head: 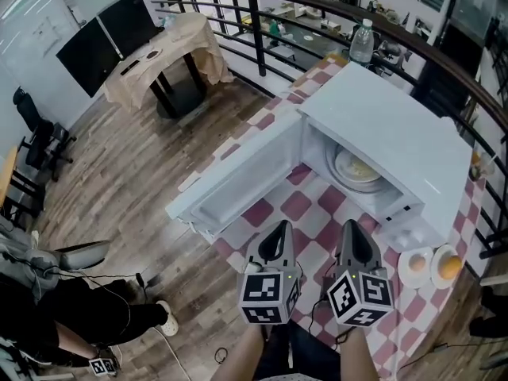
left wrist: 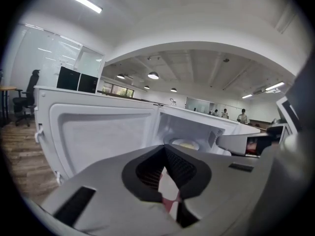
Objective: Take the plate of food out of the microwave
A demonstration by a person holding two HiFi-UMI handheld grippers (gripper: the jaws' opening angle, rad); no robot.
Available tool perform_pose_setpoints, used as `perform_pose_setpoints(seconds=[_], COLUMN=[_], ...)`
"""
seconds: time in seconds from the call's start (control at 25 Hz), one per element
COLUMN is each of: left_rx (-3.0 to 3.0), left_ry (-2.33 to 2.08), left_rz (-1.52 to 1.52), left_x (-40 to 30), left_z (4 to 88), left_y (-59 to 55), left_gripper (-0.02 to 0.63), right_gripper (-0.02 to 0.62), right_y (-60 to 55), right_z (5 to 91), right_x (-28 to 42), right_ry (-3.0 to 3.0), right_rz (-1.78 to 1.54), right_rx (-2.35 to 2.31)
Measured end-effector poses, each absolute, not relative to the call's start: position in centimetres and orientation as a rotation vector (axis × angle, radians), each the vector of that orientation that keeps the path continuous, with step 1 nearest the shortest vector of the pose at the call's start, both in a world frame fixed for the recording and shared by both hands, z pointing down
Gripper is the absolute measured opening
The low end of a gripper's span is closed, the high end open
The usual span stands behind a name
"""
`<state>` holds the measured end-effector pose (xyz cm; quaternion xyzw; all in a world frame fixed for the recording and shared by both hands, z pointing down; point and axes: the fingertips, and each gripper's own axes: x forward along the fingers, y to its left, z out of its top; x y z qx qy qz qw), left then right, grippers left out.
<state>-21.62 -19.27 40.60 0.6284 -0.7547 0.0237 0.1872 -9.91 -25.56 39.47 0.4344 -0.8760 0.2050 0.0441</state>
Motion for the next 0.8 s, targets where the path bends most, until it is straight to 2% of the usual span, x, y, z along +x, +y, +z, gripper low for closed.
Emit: perform_pose_setpoints(seconds=[0.8], left_rx=[1.76], left_ry=[-2.019], left_rz=[0.184], left_x=[-17.9], left_z=[44.5], left_y=[-26.1], left_gripper=[0.008], right_gripper=[-0.006], right_y=[-30.7], right_z=[42.4], right_x=[-7.4], right_ry=[-2.659], right_rz=[0.781], right_rx=[1.325])
